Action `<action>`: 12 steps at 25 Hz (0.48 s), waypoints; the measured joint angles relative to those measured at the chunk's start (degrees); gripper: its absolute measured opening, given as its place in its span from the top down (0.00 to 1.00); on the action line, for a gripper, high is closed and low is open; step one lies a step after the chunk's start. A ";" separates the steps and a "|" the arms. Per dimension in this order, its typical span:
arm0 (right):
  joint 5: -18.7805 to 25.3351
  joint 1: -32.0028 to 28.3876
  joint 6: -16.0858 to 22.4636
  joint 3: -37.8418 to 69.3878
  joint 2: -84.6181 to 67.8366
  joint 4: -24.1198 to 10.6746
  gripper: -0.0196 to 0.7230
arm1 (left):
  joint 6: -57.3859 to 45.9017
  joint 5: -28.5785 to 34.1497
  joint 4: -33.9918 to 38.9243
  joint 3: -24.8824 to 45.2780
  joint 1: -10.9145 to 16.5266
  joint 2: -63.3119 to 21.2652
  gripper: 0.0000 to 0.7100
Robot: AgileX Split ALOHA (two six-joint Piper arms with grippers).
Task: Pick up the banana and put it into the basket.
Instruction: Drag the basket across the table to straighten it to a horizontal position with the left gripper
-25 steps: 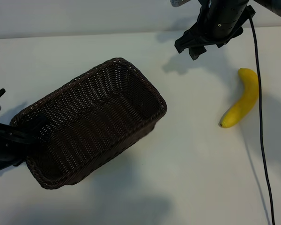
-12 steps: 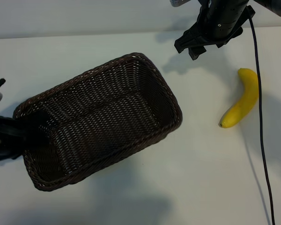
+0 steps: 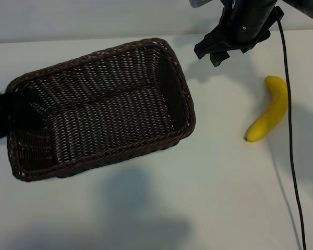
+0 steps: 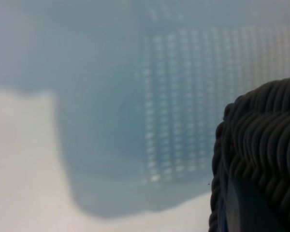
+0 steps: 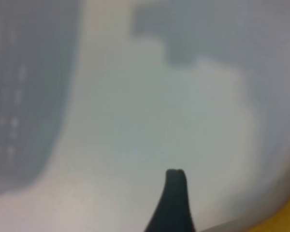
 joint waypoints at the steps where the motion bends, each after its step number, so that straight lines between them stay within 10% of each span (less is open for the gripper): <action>1: 0.00 0.00 0.00 0.00 0.00 0.00 0.17 | 0.50 0.74 0.02 -1.59 0.00 1.40 0.79; 12: 0.05 0.00 0.00 0.00 0.00 0.00 0.17 | 1.70 3.20 1.72 -14.68 -4.05 14.19 0.79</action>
